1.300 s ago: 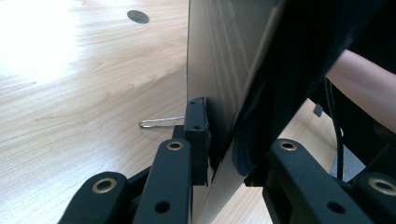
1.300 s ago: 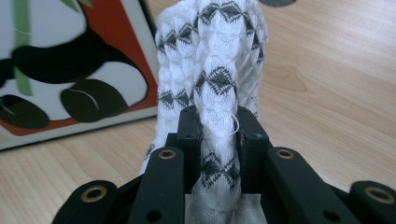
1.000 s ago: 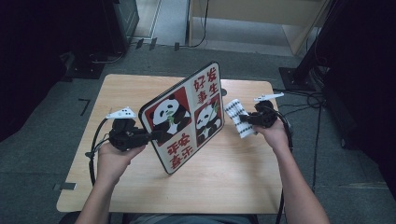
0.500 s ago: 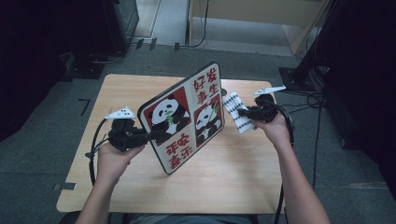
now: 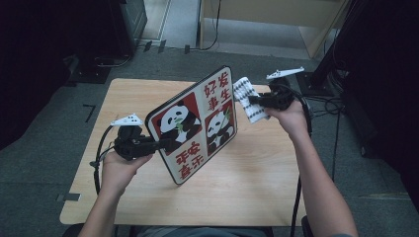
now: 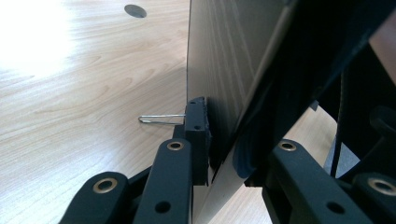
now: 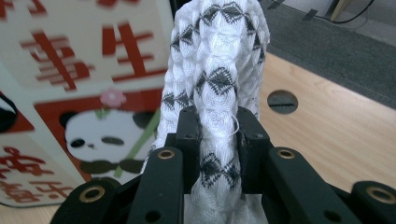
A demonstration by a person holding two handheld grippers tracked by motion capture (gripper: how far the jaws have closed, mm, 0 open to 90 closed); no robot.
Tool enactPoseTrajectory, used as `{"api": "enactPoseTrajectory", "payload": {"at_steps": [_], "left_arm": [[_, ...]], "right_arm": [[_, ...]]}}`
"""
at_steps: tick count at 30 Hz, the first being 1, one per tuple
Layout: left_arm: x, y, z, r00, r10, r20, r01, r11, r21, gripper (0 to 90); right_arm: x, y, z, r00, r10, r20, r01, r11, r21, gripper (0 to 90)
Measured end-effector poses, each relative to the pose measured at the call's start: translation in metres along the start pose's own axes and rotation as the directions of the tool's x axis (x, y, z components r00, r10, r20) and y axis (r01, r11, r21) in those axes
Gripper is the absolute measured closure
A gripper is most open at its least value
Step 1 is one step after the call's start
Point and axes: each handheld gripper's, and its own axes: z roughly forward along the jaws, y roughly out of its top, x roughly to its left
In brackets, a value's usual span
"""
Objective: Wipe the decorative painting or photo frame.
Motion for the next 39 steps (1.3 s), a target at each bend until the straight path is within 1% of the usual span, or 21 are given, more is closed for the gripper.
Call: {"api": "enactPoseTrajectory", "payload": {"at_steps": [2,5,6,8,10,11,14,17,18,20,22,24,27,31,34,37,38,39], "left_arm": [[-0.001,0.000,0.000,1.0000,0.003,0.002,-0.003,1.0000,0.003,77.6],[0.000,0.000,0.000,1.0000,0.000,0.003,0.000,1.0000,0.002,77.5],[0.000,0.000,0.000,1.0000,0.000,0.002,0.000,1.0000,0.002,77.6],[0.000,0.000,0.000,1.0000,0.002,0.003,-0.002,1.0000,0.002,77.5],[0.000,0.000,0.000,1.0000,0.002,0.002,-0.002,1.0000,0.002,77.6],[0.000,0.000,0.000,1.0000,0.001,0.003,-0.001,1.0000,0.001,77.6],[0.001,0.000,0.000,1.0000,0.003,0.005,-0.003,1.0000,0.001,77.5],[0.001,0.000,0.000,1.0000,0.003,0.005,-0.003,1.0000,0.001,77.5],[0.001,0.000,0.000,1.0000,0.004,0.005,-0.004,1.0000,0.002,77.6],[0.001,0.000,0.000,1.0000,0.004,0.006,-0.004,1.0000,0.001,77.5],[0.002,0.000,0.000,0.9999,0.004,0.009,-0.004,1.0000,0.003,77.5],[0.002,0.000,-0.001,0.9999,0.006,0.012,-0.006,1.0000,0.005,77.4],[0.003,0.000,-0.001,0.9999,0.006,0.016,-0.006,1.0000,0.006,77.3],[0.004,0.000,-0.001,0.9998,0.000,0.021,0.000,1.0000,0.004,77.2],[0.005,0.000,-0.001,0.9998,0.003,0.020,-0.003,1.0000,0.003,77.2],[0.005,0.000,-0.001,0.9998,0.003,0.021,-0.003,1.0000,0.002,77.2],[0.005,0.000,-0.001,0.9998,0.003,0.021,-0.003,1.0000,0.003,77.1],[0.005,0.000,-0.001,0.9998,0.003,0.020,-0.003,1.0000,0.002,77.2]], "right_arm": [[0.001,0.010,-0.004,1.0000,0.000,-0.004,0.000,1.000,-0.004,76.1],[0.006,0.027,-0.010,0.9999,-0.015,0.002,0.015,1.000,-0.016,76.1],[0.007,0.032,-0.013,0.9997,-0.025,0.007,0.025,0.999,-0.023,76.0],[0.010,0.044,-0.018,0.9995,-0.029,0.013,0.029,0.999,-0.037,76.0],[0.012,0.055,-0.024,0.9991,-0.039,0.015,0.040,0.997,-0.062,75.9],[0.014,0.060,-0.027,0.9993,-0.035,0.013,0.036,0.997,-0.072,75.9],[0.020,0.074,-0.031,0.9992,-0.035,-0.020,0.032,0.994,-0.108,75.6],[0.029,0.083,-0.029,0.9981,-0.055,-0.029,0.051,0.991,-0.124,75.3],[0.032,0.085,-0.028,0.9974,-0.060,-0.040,0.054,0.990,-0.129,75.3],[0.038,0.088,-0.022,0.9962,-0.062,-0.062,0.053,0.989,-0.136,75.2],[0.042,0.089,-0.014,0.9951,-0.074,-0.066,0.064,0.989,-0.133,75.1],[0.046,0.087,-0.006,0.9945,-0.075,-0.073,0.066,0.991,-0.117,75.1],[0.048,0.083,0.003,0.9935,-0.083,-0.077,0.074,0.990,-0.118,75.5],[0.047,0.076,0.006,0.9931,-0.085,-0.081,0.074,0.989,-0.124,76.2],[0.047,0.072,0.008,0.9931,-0.088,-0.077,0.078,0.990,-0.115,76.6],[0.046,0.067,0.009,0.9921,-0.098,-0.079,0.088,0.989,-0.120,76.9],[0.046,0.066,0.009,0.9928,-0.089,-0.081,0.079,0.990,-0.116,76.8],[0.045,0.065,0.010,0.9926,-0.092,-0.079,0.083,0.990,-0.117,76.9]]}}
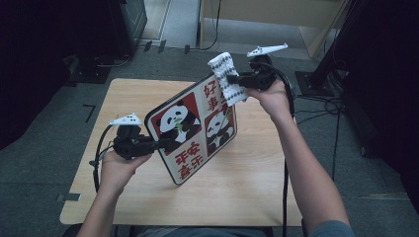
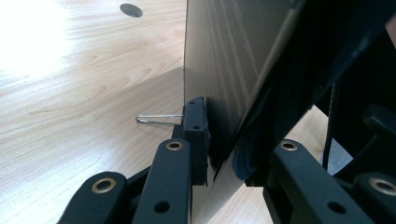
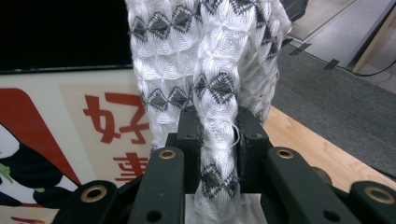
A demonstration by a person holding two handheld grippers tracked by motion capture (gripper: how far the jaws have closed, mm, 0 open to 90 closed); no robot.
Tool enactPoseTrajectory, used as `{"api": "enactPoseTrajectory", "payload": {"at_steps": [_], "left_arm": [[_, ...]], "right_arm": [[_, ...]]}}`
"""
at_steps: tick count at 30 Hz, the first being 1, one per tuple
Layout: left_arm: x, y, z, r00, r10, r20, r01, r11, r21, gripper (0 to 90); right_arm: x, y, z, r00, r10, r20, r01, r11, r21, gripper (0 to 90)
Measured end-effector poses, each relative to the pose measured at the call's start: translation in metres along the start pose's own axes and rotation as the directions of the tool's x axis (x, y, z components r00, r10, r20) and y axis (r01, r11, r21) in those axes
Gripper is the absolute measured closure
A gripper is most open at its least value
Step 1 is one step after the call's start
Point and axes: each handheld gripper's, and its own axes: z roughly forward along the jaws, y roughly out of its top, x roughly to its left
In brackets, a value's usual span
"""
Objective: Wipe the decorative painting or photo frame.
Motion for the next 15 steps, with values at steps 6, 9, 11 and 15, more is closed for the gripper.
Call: {"api": "enactPoseTrajectory", "payload": {"at_steps": [6,9,11,15], "left_arm": [[0.000,0.000,0.000,1.0000,-0.001,0.003,0.001,1.0000,0.000,77.2],[0.000,0.000,0.000,1.0000,0.001,0.004,-0.001,1.0000,0.000,77.1],[0.000,0.000,0.000,1.0000,0.000,0.005,0.000,1.0000,-0.001,77.1],[0.000,0.000,0.000,1.0000,0.000,0.003,0.000,1.0000,0.000,77.1]], "right_arm": [[0.000,-0.009,0.002,1.0000,0.000,0.003,0.000,1.000,0.016,76.9],[-0.001,-0.013,0.003,1.0000,0.001,0.000,-0.001,1.000,0.014,76.8],[-0.002,-0.015,0.003,1.0000,0.002,-0.007,-0.002,1.000,0.010,76.8],[0.000,-0.019,0.005,1.0000,-0.001,-0.005,0.001,1.000,0.023,76.7]]}}
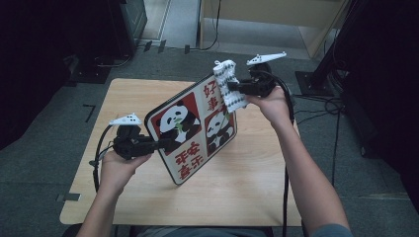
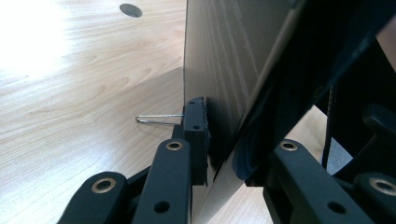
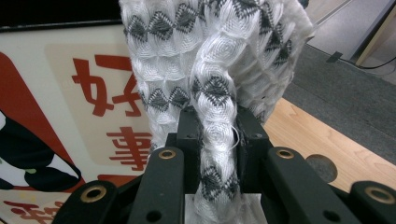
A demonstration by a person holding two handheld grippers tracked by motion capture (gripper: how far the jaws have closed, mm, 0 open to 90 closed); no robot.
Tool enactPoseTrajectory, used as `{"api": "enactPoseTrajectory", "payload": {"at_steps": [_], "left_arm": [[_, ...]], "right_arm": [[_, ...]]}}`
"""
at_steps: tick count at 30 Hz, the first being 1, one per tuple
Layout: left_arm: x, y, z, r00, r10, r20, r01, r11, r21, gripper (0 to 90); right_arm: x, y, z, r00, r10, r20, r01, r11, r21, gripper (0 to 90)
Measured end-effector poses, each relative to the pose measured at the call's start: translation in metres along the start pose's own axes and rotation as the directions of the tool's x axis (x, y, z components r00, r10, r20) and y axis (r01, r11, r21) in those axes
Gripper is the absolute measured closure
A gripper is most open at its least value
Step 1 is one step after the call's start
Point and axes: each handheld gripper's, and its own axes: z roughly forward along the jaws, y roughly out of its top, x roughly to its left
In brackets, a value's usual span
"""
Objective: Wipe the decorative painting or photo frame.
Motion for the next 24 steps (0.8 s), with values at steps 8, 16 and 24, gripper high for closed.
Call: {"api": "enactPoseTrajectory", "payload": {"at_steps": [8,16,24], "left_arm": [[0.000,0.000,0.000,1.0000,-0.001,0.000,0.001,1.0000,0.000,77.1],[0.000,-0.001,0.000,1.0000,0.000,0.002,0.000,1.0000,-0.002,77.1],[0.001,-0.001,0.000,1.0000,0.000,0.004,0.000,1.0000,-0.002,77.1]], "right_arm": [[0.000,-0.009,0.004,1.0000,-0.002,0.007,0.002,1.000,0.029,76.5],[-0.002,-0.017,0.007,1.0000,-0.007,0.001,0.007,0.999,0.034,76.5],[-0.002,-0.023,0.009,1.0000,0.004,-0.003,-0.004,0.999,0.042,76.5]]}}
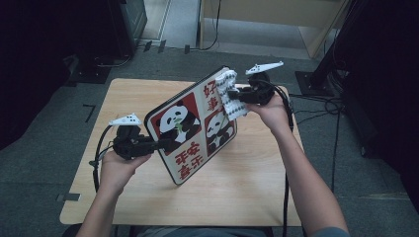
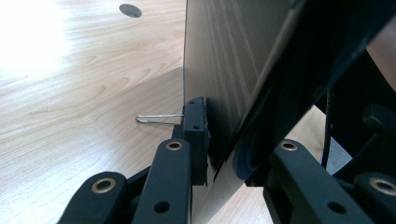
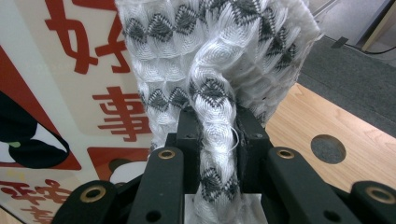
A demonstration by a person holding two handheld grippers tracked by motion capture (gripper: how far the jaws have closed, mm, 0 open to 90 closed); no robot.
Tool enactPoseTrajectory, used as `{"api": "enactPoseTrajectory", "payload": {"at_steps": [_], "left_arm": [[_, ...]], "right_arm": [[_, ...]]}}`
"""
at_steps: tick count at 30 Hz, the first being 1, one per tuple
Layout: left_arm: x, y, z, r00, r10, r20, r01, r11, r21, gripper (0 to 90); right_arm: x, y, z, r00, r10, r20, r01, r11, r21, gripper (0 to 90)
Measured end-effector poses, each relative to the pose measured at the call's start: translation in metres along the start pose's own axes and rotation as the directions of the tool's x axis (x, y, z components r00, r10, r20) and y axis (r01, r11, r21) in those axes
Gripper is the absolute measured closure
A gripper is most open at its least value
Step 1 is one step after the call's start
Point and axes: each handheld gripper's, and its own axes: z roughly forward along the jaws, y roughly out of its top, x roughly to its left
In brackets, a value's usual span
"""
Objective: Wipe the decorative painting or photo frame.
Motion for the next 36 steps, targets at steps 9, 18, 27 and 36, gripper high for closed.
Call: {"api": "enactPoseTrajectory", "payload": {"at_steps": [9,18,27,36], "left_arm": [[-0.001,0.000,0.000,0.9999,-0.006,-0.009,0.006,1.0000,0.005,77.5],[-0.001,0.001,0.000,1.0000,-0.007,-0.006,0.007,1.0000,0.006,77.4],[0.000,0.001,0.000,0.9999,-0.011,-0.002,0.011,0.9999,0.007,77.2],[0.000,0.001,0.000,1.0000,-0.009,0.000,0.009,0.9999,0.007,77.1]], "right_arm": [[-0.001,-0.007,0.001,0.9999,0.012,-0.002,-0.012,1.000,0.007,76.4],[-0.002,-0.016,0.005,0.9999,0.013,-0.010,-0.013,1.000,0.019,76.3],[-0.002,-0.025,0.009,0.9995,0.019,-0.026,-0.018,1.000,0.016,76.3],[-0.001,-0.034,0.014,0.9990,0.024,-0.038,-0.023,0.999,0.024,76.1]]}}
